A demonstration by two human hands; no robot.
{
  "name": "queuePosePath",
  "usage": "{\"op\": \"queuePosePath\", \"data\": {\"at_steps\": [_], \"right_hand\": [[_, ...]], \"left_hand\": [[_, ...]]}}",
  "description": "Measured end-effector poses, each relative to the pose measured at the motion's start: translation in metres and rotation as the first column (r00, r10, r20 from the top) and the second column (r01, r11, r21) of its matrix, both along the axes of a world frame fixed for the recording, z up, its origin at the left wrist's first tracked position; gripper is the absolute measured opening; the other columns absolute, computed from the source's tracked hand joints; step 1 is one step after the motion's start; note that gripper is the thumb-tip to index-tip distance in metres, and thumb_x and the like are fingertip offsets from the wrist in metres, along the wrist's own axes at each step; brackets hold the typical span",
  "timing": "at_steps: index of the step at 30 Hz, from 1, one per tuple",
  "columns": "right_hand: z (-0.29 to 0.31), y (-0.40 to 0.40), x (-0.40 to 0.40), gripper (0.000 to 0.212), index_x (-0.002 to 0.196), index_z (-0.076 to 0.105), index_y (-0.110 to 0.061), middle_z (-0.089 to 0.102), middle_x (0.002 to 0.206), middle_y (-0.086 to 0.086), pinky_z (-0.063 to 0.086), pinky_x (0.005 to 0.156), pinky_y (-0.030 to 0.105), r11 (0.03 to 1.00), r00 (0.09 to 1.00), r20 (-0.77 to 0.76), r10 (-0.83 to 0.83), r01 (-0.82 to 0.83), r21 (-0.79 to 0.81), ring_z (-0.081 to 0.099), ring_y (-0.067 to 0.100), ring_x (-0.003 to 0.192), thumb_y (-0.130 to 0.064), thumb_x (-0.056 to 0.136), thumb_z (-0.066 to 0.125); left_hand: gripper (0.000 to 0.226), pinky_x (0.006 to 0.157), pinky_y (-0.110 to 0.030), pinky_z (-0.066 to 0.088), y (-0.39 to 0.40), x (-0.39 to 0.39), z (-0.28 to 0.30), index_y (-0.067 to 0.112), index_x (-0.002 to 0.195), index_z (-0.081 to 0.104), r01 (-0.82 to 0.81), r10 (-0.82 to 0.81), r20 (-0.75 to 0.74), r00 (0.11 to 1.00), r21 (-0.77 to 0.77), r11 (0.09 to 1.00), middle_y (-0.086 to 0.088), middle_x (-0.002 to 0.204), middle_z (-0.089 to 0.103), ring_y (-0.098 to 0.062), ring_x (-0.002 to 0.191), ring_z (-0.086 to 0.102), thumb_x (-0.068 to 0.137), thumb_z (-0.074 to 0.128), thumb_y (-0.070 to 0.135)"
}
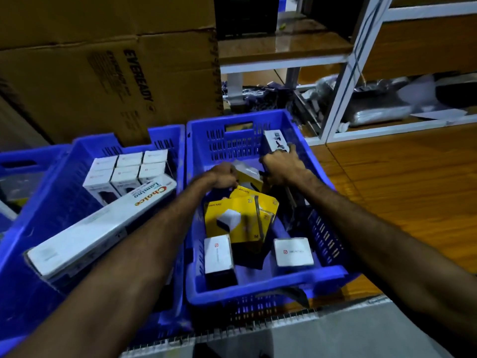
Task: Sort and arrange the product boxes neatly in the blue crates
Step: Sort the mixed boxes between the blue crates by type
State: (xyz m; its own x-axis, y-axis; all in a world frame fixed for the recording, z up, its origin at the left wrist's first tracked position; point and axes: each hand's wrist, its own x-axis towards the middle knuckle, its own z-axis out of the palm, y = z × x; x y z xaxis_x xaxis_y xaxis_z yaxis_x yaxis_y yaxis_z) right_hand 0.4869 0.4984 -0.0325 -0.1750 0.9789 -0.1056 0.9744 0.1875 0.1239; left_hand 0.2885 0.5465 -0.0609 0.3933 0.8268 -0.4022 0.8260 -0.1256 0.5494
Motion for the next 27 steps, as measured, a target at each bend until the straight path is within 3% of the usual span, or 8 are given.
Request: {"op": "queuePosePath", "data": {"at_steps": [3,6,11,15,17,20,25,27], "right_hand": [[-0.005,0.004,-0.006,0.047,0.122,0.063,-0.021,0.069,0.111,0.013,0.016,0.114,0.063,1.0,1.0,0.003,-0.013,0.013,0.0,0.064,0.032,0.111,-0.05,0.085,0.059],[-0.009,0.006,-0.008,0.049,0.115,0.065,-0.021,0.07,0.107,0.013,0.013,0.112,0.064,0.999,0.995,-0.094,-0.039,0.038,-0.011,0.065,0.031,0.109,-0.056,0.081,0.059],[-0.017,0.008,-0.009,0.047,0.094,0.066,-0.024,0.067,0.097,0.011,0.006,0.113,0.069,0.997,0.986,-0.158,-0.06,0.052,-0.053,0.062,0.032,0.111,-0.064,0.074,0.051],[-0.022,0.005,-0.015,0.051,0.104,0.066,-0.022,0.067,0.109,0.014,-0.004,0.114,0.07,0.996,0.994,-0.084,-0.067,0.061,-0.062,0.057,0.031,0.119,-0.066,0.082,0.05],[-0.021,0.003,-0.017,0.049,0.098,0.065,-0.021,0.068,0.104,0.012,-0.001,0.115,0.067,0.997,0.989,-0.121,-0.079,0.079,-0.006,0.059,0.029,0.115,-0.066,0.086,0.051],[-0.006,0.009,-0.01,0.044,0.083,0.058,-0.02,0.067,0.091,0.009,0.014,0.112,0.062,0.987,0.955,-0.263,-0.134,0.152,0.05,0.065,0.031,0.103,-0.065,0.082,0.055],[0.044,0.008,0.002,0.042,0.092,0.064,-0.026,0.074,0.094,0.0,0.033,0.103,0.05,0.933,0.733,-0.663,-0.151,0.327,0.149,0.065,0.026,0.095,-0.065,0.078,0.06],[0.058,-0.002,0.004,0.041,0.096,0.068,-0.027,0.074,0.09,-0.005,0.05,0.091,0.046,0.915,0.532,-0.841,-0.101,0.381,0.131,0.068,0.022,0.088,-0.063,0.076,0.063]], "left_hand": [[0.012,0.065,-0.042,0.045,0.005,0.002,-0.007,0.008,0.08,0.062,-0.02,0.034,0.059,0.998,-0.212,0.977,-0.017,0.076,0.058,-0.026,0.061,0.051,0.091,0.065,0.004],[0.013,0.058,-0.038,0.044,0.006,0.006,-0.006,0.006,0.099,0.056,-0.004,0.016,0.044,0.999,-0.255,0.967,-0.014,0.073,0.054,-0.025,0.057,0.047,0.094,0.065,-0.002],[0.013,0.065,-0.039,0.048,0.005,0.01,-0.009,-0.001,0.106,0.063,0.075,-0.083,-0.037,0.996,-0.179,0.981,-0.014,0.088,0.064,-0.027,0.068,0.057,0.095,0.069,-0.002],[0.025,0.071,-0.039,0.051,0.002,0.008,-0.009,0.006,0.118,0.06,0.114,-0.12,-0.041,0.992,-0.116,0.987,-0.009,0.108,0.061,-0.017,0.08,0.061,0.095,0.067,-0.004],[0.04,0.083,-0.044,0.053,-0.003,0.005,-0.004,0.008,0.128,0.055,0.127,-0.128,-0.029,0.991,-0.033,0.991,-0.007,0.118,0.055,-0.023,0.095,0.061,0.093,0.071,0.0],[0.046,0.095,-0.045,0.053,-0.009,-0.004,0.012,0.014,0.122,0.054,0.119,-0.126,0.02,0.992,0.211,0.97,-0.01,0.127,0.057,-0.029,0.113,0.059,0.085,0.08,0.008],[0.04,0.085,-0.038,0.051,-0.025,-0.038,0.064,0.019,0.112,0.061,-0.063,-0.06,0.225,0.973,0.501,0.863,-0.006,0.115,0.064,-0.026,0.104,0.062,0.08,0.08,0.007],[0.04,0.08,-0.033,0.048,-0.04,-0.059,0.077,0.022,0.108,0.063,-0.217,0.015,0.352,0.936,0.543,0.811,-0.003,0.107,0.066,-0.021,0.097,0.063,0.078,0.081,0.002]]}}
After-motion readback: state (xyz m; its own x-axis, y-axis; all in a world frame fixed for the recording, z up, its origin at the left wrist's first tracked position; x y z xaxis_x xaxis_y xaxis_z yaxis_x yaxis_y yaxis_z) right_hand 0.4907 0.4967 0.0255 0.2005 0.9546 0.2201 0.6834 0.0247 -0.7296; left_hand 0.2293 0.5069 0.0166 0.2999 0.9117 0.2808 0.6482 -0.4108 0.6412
